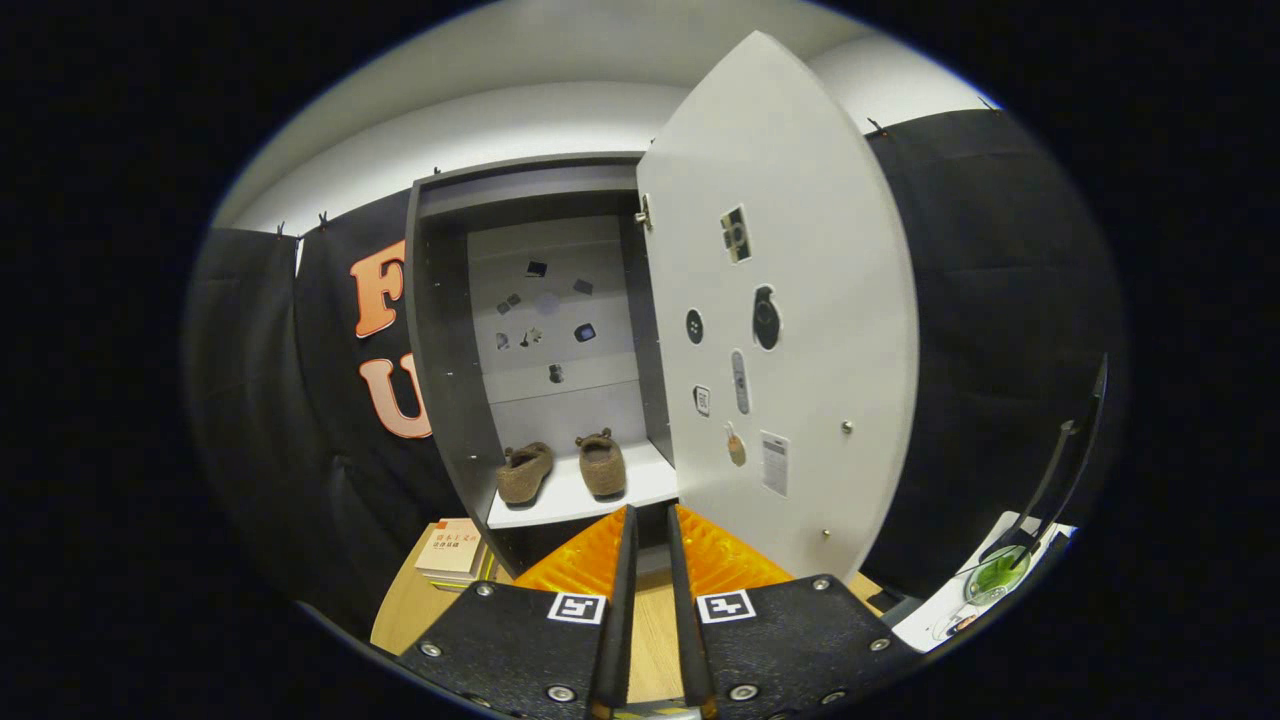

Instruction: Open the shoe cabinet door, grab the shoes and put them into the shoe cabinet, then close the shoe cabinet door.

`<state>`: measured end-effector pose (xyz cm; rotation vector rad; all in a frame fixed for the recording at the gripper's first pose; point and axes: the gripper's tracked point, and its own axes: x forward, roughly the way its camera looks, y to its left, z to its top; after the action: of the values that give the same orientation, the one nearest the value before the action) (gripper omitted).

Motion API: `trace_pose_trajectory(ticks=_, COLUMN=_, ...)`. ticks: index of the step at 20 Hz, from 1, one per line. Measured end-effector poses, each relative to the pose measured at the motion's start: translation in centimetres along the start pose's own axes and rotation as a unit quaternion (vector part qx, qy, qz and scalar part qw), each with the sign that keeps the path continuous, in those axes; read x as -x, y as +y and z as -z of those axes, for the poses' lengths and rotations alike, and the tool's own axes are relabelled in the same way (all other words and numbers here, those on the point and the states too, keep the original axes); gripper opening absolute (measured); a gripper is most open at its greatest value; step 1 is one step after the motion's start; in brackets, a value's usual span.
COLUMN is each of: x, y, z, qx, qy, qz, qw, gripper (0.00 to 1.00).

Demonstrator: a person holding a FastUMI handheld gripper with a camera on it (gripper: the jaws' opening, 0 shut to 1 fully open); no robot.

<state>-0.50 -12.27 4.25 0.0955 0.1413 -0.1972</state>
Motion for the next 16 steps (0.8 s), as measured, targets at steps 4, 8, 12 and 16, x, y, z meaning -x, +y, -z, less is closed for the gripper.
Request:
trace_pose_trajectory(ticks=4, x=1.2, y=-3.8, z=0.1, qx=0.003, qy=0.001, qz=0.026, qw=1.000, gripper=0.27)
trace_pose_trajectory(ticks=8, x=1.8, y=-8.7, z=0.8, qx=0.003, qy=0.010, qz=0.049, qw=0.999, gripper=0.33)
trace_pose_trajectory(ticks=12, x=1.2, y=-13.4, z=1.5, qx=-0.002, qy=0.017, qz=0.059, qw=0.998, gripper=0.42)
trace_pose_trajectory(ticks=16, x=-1.4, y=-15.8, z=2.0, qx=-0.016, qy=0.021, qz=0.052, qw=0.998, gripper=0.48)
